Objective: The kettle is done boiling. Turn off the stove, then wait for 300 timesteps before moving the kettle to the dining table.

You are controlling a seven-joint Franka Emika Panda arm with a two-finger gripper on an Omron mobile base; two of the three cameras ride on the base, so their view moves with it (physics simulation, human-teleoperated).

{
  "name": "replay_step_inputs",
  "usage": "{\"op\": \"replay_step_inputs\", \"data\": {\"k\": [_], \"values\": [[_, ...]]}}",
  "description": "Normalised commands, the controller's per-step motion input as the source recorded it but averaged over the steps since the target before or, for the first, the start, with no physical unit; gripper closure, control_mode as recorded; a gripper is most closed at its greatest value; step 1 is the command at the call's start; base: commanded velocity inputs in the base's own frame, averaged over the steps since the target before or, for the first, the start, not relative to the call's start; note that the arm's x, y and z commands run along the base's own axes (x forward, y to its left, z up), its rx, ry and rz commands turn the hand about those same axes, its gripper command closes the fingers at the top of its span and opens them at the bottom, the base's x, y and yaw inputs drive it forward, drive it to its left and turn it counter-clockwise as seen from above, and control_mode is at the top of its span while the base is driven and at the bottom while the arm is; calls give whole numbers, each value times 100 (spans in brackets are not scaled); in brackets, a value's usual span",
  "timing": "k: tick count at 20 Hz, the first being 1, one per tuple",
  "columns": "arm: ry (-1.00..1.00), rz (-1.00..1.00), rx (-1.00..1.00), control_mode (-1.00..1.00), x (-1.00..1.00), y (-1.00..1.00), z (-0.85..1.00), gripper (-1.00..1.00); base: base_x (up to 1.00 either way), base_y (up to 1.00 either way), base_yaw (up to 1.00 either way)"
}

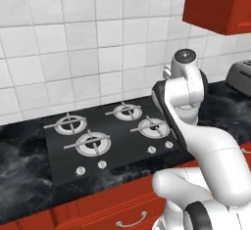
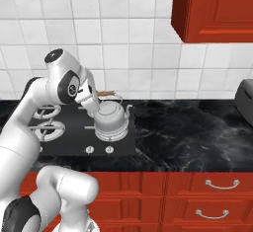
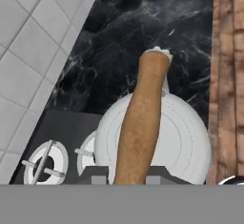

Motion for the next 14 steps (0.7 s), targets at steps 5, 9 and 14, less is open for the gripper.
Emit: {"op": "replay_step_inputs", "data": {"k": [5,9,14], "values": [[0,0,0,100,0,0,0,100,-27,-10,-46],[0,0,0,100,0,0,0,100,-23,-9,-52],[0,0,0,100,0,0,0,100,-15,-2,-56]]}}
